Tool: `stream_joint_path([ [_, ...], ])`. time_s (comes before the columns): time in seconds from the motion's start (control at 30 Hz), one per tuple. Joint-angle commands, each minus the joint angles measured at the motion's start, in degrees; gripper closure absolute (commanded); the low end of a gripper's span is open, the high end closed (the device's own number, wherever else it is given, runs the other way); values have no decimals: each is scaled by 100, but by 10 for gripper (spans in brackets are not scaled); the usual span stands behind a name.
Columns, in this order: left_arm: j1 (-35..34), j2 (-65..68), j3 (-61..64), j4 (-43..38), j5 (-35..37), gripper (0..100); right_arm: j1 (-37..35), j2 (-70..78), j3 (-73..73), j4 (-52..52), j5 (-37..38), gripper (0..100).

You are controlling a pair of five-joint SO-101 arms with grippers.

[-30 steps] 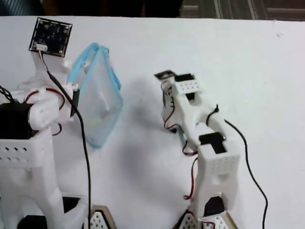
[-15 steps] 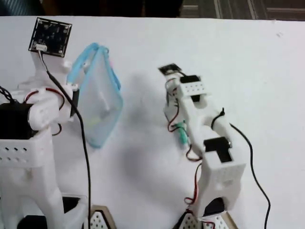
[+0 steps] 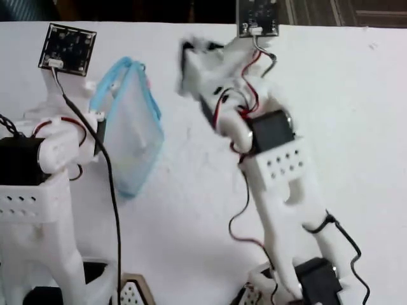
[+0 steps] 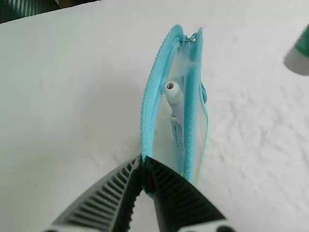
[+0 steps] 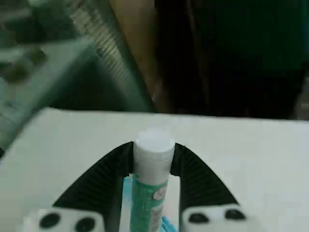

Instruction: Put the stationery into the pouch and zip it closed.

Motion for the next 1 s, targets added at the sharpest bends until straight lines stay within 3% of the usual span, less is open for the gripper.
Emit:
stream_joint_path([
  [0.0, 22, 321, 70, 132, -18, 976, -567, -171, -255, -1200, -220, 981],
  [0.2, 22, 321, 70, 141, -18, 976, -1165, 699, -299, -1754, -211, 981],
  [0.4, 22, 321, 44, 158, -18, 976, -980, 1455, -290, -1701, -193, 981],
  [0.77, 22, 321, 35, 114, -26, 976, -1332, 1543, -264, -681, 1319, 975],
  [0.97, -4, 321, 35, 105, -35, 976, -1516, 1543, -299, -286, 1556, 739],
])
